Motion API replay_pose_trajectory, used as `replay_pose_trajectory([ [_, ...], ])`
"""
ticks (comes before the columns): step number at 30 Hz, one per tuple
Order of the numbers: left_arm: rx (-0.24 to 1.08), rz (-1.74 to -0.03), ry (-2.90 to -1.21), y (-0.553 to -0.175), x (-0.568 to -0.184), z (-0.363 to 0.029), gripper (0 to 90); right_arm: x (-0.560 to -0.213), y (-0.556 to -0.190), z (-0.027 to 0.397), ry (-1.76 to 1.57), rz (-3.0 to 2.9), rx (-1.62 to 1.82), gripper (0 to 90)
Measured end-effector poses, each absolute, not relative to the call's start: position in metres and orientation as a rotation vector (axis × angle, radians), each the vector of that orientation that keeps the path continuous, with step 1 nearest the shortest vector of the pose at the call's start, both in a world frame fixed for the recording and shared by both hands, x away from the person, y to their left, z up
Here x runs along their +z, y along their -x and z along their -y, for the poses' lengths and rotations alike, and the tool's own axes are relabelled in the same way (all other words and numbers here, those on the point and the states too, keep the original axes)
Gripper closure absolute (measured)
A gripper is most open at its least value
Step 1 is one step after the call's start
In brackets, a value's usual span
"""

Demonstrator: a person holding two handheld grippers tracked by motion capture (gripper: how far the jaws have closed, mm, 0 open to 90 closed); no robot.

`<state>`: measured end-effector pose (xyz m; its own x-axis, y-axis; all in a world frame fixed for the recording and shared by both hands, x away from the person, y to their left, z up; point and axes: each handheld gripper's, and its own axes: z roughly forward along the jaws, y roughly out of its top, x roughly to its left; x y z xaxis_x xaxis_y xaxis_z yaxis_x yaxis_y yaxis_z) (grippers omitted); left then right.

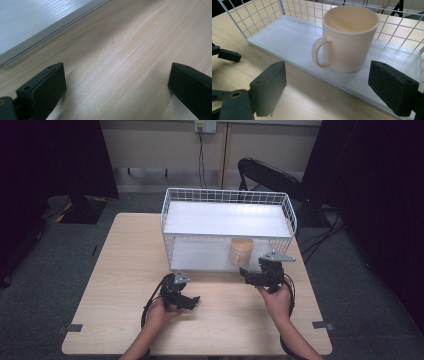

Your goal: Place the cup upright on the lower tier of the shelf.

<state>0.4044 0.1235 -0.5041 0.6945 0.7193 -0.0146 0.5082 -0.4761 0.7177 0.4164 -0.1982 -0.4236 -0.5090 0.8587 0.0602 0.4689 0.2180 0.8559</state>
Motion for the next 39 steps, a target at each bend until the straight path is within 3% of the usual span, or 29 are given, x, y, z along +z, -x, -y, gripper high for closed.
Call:
replay_pose_trajectory([
  [39, 0.376, -0.934, -2.181, -0.404, -0.504, -0.124, 1.1, -0.451, -0.371, 0.237, -1.137, -2.198, 1.214, 14.6],
])
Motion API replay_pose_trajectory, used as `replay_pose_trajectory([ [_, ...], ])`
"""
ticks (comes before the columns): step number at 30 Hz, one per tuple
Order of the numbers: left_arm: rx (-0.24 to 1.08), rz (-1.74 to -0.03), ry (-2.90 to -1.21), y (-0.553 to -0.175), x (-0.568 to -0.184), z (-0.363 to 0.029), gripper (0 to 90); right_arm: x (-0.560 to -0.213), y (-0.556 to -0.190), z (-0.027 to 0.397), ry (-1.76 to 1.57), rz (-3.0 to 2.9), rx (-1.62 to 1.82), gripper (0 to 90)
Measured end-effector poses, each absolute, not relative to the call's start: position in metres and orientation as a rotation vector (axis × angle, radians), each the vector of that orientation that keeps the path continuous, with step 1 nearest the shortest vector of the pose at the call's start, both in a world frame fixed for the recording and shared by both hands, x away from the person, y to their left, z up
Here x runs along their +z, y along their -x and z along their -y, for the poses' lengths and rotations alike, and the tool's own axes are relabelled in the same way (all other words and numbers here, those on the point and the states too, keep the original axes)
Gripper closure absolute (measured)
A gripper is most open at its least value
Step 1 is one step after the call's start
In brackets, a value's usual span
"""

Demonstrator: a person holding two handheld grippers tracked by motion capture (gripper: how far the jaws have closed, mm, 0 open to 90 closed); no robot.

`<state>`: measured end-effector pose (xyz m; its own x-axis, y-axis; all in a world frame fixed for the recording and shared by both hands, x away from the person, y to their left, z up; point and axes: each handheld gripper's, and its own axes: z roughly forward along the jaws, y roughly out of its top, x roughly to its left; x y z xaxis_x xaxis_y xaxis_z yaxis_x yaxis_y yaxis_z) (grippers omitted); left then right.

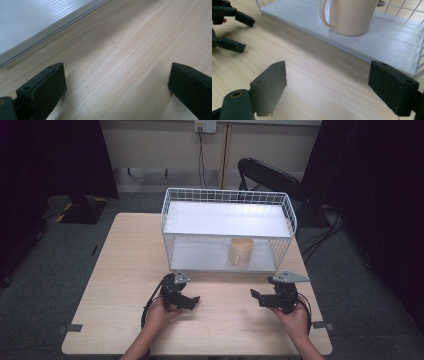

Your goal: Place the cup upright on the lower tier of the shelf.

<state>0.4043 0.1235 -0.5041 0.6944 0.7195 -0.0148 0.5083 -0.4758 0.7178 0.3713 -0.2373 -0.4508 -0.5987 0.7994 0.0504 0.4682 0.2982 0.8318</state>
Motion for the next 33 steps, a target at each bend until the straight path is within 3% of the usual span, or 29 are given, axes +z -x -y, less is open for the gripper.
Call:
replay_pose_trajectory([
  [33, 0.377, -0.934, -2.181, -0.404, -0.504, -0.124, 1.1, -0.494, -0.357, 0.244, -1.091, -2.344, 1.093, 15.1],
])
